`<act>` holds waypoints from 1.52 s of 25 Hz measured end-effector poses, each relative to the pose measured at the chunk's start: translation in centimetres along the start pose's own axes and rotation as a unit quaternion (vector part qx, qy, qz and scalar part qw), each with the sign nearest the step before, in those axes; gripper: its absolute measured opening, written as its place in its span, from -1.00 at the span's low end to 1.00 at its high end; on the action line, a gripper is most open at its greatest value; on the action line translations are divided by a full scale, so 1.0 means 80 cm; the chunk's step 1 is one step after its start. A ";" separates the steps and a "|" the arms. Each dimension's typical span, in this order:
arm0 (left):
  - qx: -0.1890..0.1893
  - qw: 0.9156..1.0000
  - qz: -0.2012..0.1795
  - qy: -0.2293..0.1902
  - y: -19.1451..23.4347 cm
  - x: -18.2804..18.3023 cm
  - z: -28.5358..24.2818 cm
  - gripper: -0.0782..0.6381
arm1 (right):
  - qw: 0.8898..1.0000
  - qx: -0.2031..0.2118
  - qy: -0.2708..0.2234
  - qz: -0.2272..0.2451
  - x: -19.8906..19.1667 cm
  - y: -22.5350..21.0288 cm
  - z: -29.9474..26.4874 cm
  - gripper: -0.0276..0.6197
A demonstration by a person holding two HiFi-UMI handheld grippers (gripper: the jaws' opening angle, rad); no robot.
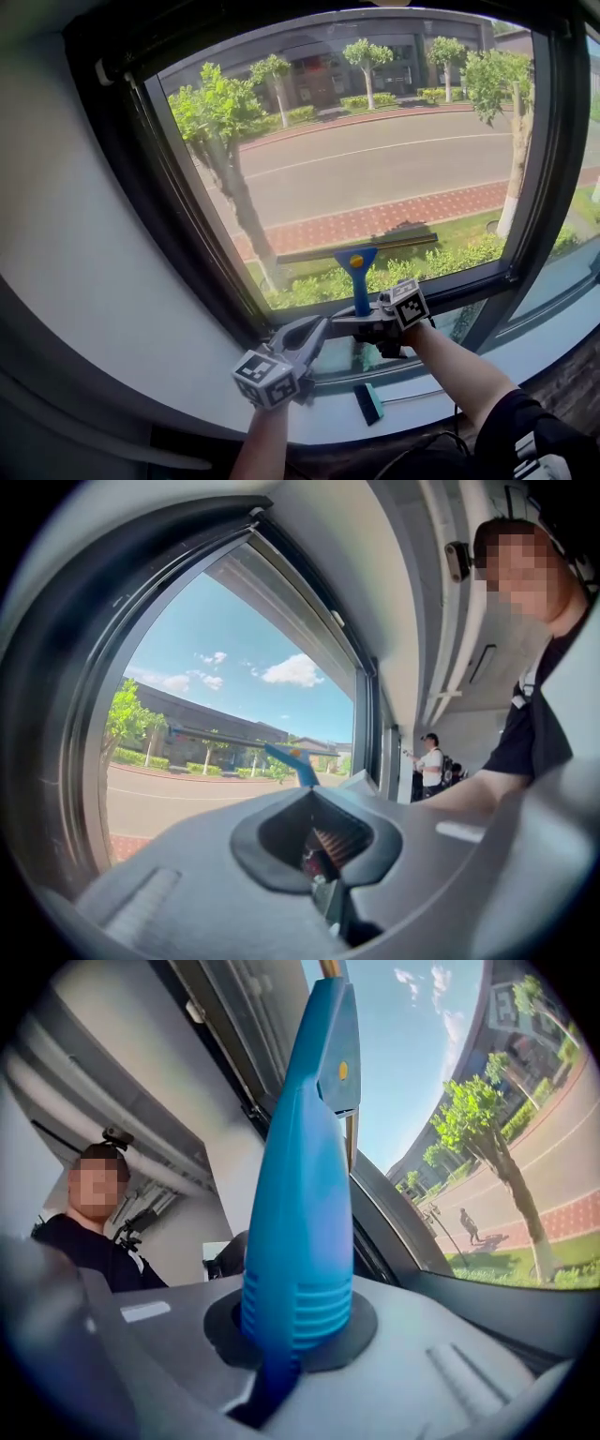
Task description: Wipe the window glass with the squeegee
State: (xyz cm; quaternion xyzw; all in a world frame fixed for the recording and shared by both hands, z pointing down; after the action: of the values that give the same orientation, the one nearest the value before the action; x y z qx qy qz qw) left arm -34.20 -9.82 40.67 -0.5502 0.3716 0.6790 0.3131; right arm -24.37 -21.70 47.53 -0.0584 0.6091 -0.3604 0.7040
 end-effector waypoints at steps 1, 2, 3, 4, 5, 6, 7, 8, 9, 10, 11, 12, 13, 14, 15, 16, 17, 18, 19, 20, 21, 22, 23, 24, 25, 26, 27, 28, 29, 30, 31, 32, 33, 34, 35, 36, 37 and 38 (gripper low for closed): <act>-0.001 1.000 -0.003 0.000 -0.003 -0.001 -0.004 -0.78 | 1.000 -0.003 0.006 0.017 0.008 0.009 0.008 -0.90; -0.005 1.000 -0.008 0.003 -0.007 -0.003 -0.010 -0.78 | 0.999 -0.005 0.012 0.033 0.015 0.019 0.018 -0.90; -0.010 1.000 -0.013 0.006 -0.012 -0.007 -0.017 -0.78 | 0.999 -0.007 0.016 0.047 0.022 0.028 0.031 -0.90; -0.013 1.000 -0.017 0.007 -0.017 -0.011 -0.025 -0.78 | 0.998 -0.009 0.019 0.060 0.027 0.038 0.045 -0.90; -0.014 1.000 -0.018 0.006 -0.023 -0.015 -0.034 -0.78 | 0.997 -0.011 0.019 0.070 0.032 0.048 0.060 -0.90; -0.015 1.000 -0.019 0.005 -0.032 -0.018 -0.041 -0.78 | 0.997 -0.012 0.016 0.079 0.035 0.058 0.073 -0.90; -0.018 1.000 -0.019 0.006 -0.041 -0.020 -0.047 -0.78 | 0.996 -0.014 0.013 0.086 0.037 0.069 0.084 -0.90; -0.021 1.000 -0.021 0.009 -0.049 -0.023 -0.050 -0.78 | 0.995 -0.016 0.008 0.093 0.037 0.079 0.093 -0.90; -0.022 0.999 -0.024 0.015 -0.056 -0.025 -0.052 -0.78 | 0.995 -0.020 0.004 0.100 0.036 0.089 0.100 -0.90; -0.020 0.999 -0.030 0.020 -0.064 -0.027 -0.054 -0.78 | 0.994 -0.026 0.000 0.107 0.034 0.098 0.108 -0.90; -0.022 0.999 -0.038 0.025 -0.072 -0.031 -0.056 -0.78 | 0.993 -0.032 -0.002 0.114 0.032 0.108 0.116 -0.90; -0.030 0.998 -0.045 0.026 -0.081 -0.038 -0.059 -0.78 | 0.992 -0.037 -0.004 0.122 0.028 0.119 0.125 -0.90; -0.043 0.998 -0.049 0.025 -0.089 -0.048 -0.062 -0.78 | 0.991 -0.042 -0.005 0.130 0.024 0.130 0.135 -0.90; -0.055 0.997 -0.051 0.026 -0.097 -0.057 -0.067 -0.78 | 0.990 -0.047 -0.006 0.136 0.020 0.139 0.144 -0.90; -0.063 0.996 -0.053 0.029 -0.105 -0.063 -0.073 -0.78 | 0.989 -0.054 -0.007 0.141 0.016 0.147 0.153 -0.90; -0.068 0.996 -0.055 0.033 -0.111 -0.068 -0.080 -0.77 | 0.987 -0.062 -0.006 0.145 0.013 0.154 0.161 -0.90; -0.071 0.995 -0.055 0.034 -0.118 -0.072 -0.086 -0.78 | 0.986 -0.069 -0.006 0.148 0.008 0.159 0.170 -0.90; -0.073 0.995 -0.054 0.034 -0.126 -0.077 -0.092 -0.78 | 0.985 -0.075 -0.009 0.152 0.003 0.162 0.181 -0.90; -0.074 0.995 -0.051 0.033 -0.133 -0.082 -0.098 -0.78 | 0.985 -0.080 -0.012 0.155 -0.003 0.165 0.194 -0.90; -0.073 0.996 -0.045 0.032 -0.140 -0.089 -0.102 -0.78 | 0.984 -0.084 -0.015 0.156 -0.010 0.167 0.208 -0.90; -0.072 0.996 -0.039 0.031 -0.146 -0.097 -0.106 -0.78 | 0.984 -0.089 -0.017 0.156 -0.016 0.171 0.221 -0.90; -0.070 0.997 -0.031 0.031 -0.153 -0.105 -0.108 -0.77 | 0.983 -0.092 -0.021 0.155 -0.024 0.177 0.234 -0.90; -0.069 0.997 -0.023 0.033 -0.159 -0.113 -0.110 -0.78 | 0.984 -0.092 -0.025 0.153 -0.030 0.184 0.244 -0.90; -0.068 0.997 -0.017 0.037 -0.165 -0.120 -0.114 -0.78 | 0.984 -0.091 -0.029 0.150 -0.035 0.192 0.253 -0.90; -0.068 0.997 -0.014 0.042 -0.171 -0.126 -0.118 -0.78 | 0.984 -0.090 -0.033 0.148 -0.038 0.199 0.261 -0.90; -0.069 0.997 -0.012 0.045 -0.175 -0.130 -0.124 -0.78 | 0.984 -0.092 -0.036 0.147 -0.040 0.203 0.269 -0.90; -0.071 0.996 -0.012 0.046 -0.178 -0.133 -0.130 -0.78 | 0.984 -0.094 -0.037 0.147 -0.041 0.204 0.276 -0.90; -0.074 0.996 -0.012 0.046 -0.181 -0.135 -0.137 -0.78 | 0.984 -0.097 -0.036 0.146 -0.040 0.203 0.283 -0.90; -0.076 0.996 -0.012 0.047 -0.183 -0.138 -0.144 -0.78 | 0.984 -0.098 -0.034 0.146 -0.040 0.202 0.289 -0.90; -0.079 0.996 -0.011 0.048 -0.187 -0.140 -0.149 -0.78 | 0.984 -0.099 -0.032 0.144 -0.041 0.202 0.295 -0.90; -0.080 0.995 -0.010 0.051 -0.190 -0.143 -0.153 -0.78 | 0.984 -0.099 -0.030 0.143 -0.043 0.202 0.299 -0.90; -0.081 0.995 -0.010 0.054 -0.192 -0.145 -0.156 -0.78 | 0.984 -0.099 -0.028 0.143 -0.046 0.202 0.301 -0.90; -0.081 0.995 -0.010 0.055 -0.194 -0.147 -0.159 -0.78 | 0.984 -0.099 -0.027 0.144 -0.047 0.202 0.303 -0.90; -0.081 0.995 -0.010 0.056 -0.195 -0.149 -0.162 -0.78 | 0.984 -0.099 -0.027 0.144 -0.048 0.201 0.304 -0.90; -0.082 0.995 -0.009 0.056 -0.196 -0.151 -0.165 -0.78 | 0.984 -0.100 -0.028 0.145 -0.048 0.199 0.306 -0.90; -0.083 0.995 -0.009 0.055 -0.199 -0.153 -0.169 -0.78 | 0.984 -0.102 -0.029 0.145 -0.049 0.198 0.311 -0.90; -0.084 0.995 -0.008 0.056 -0.202 -0.155 -0.173 -0.78 | 0.983 -0.104 -0.029 0.146 -0.048 0.197 0.315 -0.90; -0.084 0.995 -0.008 0.056 -0.205 -0.157 -0.176 -0.78 | 0.984 -0.102 -0.029 0.146 -0.047 0.197 0.318 -0.90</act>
State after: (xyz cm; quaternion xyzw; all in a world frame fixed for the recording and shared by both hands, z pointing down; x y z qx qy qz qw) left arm -10.80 -13.34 48.72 -0.6151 0.3257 0.6730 0.2502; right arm 5.43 -17.02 48.78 -0.0509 0.6240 -0.1876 0.7569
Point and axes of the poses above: the fingertips, and each gripper's own axes: z backward along the fingers, y to its left, x out of its top, the point moved 8 cm from there along z, backward along the fingers, and after that the axes turned 6 degrees about -y, right-handed, at the moved point
